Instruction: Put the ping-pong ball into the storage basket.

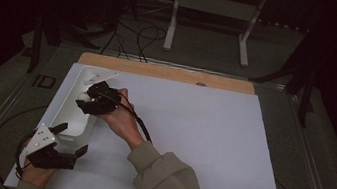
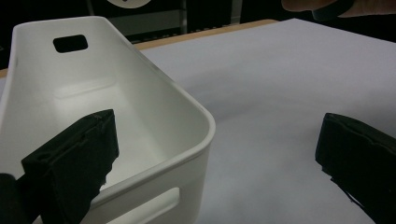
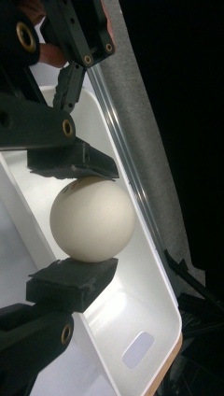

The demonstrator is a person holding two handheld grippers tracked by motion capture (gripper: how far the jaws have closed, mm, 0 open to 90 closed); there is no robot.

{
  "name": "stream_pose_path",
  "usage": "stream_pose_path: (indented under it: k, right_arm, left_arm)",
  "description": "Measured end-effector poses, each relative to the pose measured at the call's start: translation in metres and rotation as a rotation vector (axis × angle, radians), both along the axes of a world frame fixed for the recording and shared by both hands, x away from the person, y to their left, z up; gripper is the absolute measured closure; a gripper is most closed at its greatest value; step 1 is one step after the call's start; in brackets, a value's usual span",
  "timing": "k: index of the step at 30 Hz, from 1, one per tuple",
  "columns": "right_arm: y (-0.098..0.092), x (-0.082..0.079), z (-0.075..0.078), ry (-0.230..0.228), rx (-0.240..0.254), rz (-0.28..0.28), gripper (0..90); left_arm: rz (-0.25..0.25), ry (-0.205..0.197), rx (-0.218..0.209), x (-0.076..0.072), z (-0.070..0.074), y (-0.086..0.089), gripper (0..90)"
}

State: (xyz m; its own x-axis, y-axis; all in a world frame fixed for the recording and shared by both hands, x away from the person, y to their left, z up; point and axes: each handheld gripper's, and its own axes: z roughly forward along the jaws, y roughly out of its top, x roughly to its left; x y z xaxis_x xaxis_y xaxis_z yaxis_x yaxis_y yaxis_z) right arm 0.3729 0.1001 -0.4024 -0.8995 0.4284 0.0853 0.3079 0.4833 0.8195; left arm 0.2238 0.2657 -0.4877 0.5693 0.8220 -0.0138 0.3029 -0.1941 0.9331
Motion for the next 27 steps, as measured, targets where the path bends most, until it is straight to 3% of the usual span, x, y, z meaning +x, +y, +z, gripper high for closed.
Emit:
stream_pose_path:
  k: [27]
  right_arm:
    - [0.012, 0.003, -0.011, 0.019, -0.022, -0.02, 50.5]
  left_arm:
    - [0.003, 0.0, -0.001, 0.0, 0.0, 0.0, 0.0]
